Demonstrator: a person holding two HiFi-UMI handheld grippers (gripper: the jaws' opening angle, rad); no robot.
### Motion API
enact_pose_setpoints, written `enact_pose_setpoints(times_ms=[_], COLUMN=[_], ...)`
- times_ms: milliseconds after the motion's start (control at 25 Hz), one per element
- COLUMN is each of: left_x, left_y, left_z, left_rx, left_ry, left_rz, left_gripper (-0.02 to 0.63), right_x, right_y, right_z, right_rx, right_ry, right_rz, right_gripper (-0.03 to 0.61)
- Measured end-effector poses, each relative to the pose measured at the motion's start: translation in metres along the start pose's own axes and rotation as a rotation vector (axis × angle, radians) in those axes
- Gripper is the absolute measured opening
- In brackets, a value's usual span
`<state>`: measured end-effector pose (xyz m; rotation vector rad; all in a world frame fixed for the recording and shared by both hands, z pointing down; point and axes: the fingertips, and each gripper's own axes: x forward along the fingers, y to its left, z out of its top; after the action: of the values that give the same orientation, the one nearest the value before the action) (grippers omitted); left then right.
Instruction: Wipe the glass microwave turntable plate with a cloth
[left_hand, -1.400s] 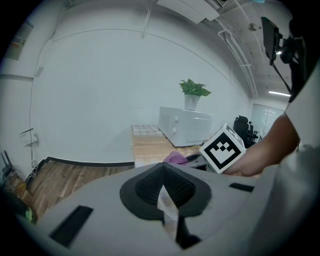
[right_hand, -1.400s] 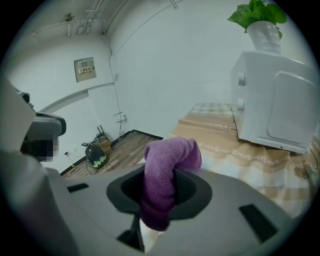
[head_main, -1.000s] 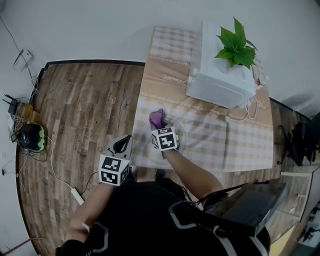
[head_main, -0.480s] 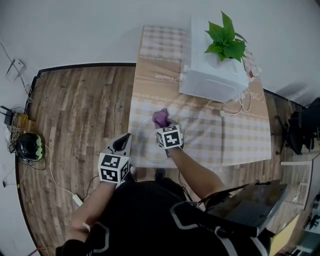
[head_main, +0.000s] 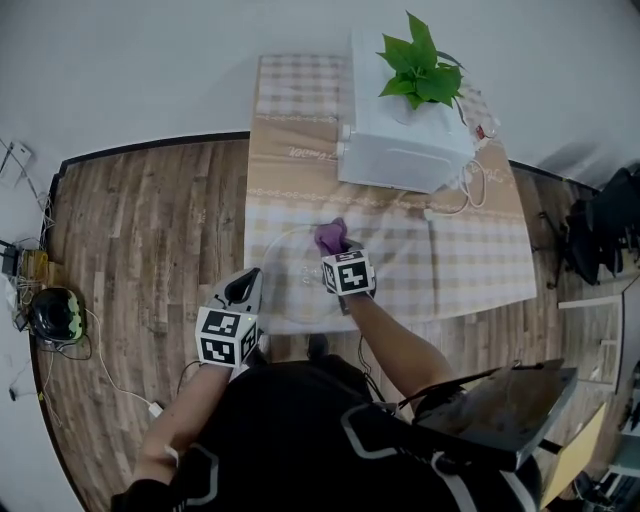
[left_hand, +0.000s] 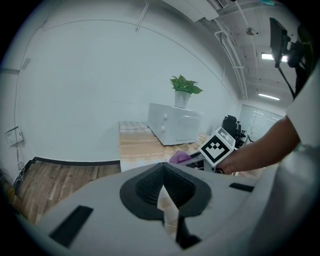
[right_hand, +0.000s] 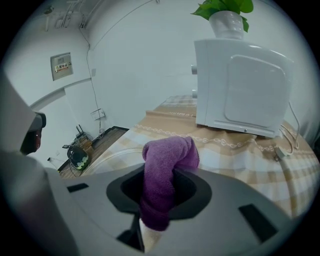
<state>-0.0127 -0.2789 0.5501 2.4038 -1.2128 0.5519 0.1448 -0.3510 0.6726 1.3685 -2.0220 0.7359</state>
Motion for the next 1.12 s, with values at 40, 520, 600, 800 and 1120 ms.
enact_pose_setpoints(times_ms=[40,520,600,800,1120], left_x=[0.0,-0.012,-0.017,-0.031,-0.06], left_y=[-0.001,-0.004,0.001,0.016,0.039], left_z=[0.0,-0.008,-0.009,-0.012,-0.023], left_rx=[0.001,-0.011,-0.017,-0.033,-0.062], left_ry=[0.0,-0.011,-0.015,-0.028,-0.033], left_rz=[-0.003,-0.005,0.005,0.047,0.102], left_gripper=[0.002,0.002,0.002,0.002,0.002], right_x=[-0.002,-0.029,-0.029,-0.019,0.016], right_y=[-0.003,0.016,0.036,0.099,0.159], right_z=[-0.002,0.004,0.011,0.03,0.015], right_rx=[0.005,-0.001,-0.011,-0.081,-0.18], right_ry=[0.001,-0.055,-0.068,-0.099,-0.019], right_rz=[-0.006,0.011,0.047,0.167,0.236], right_gripper=[0.098,0.098,0.098,0.098,0.098])
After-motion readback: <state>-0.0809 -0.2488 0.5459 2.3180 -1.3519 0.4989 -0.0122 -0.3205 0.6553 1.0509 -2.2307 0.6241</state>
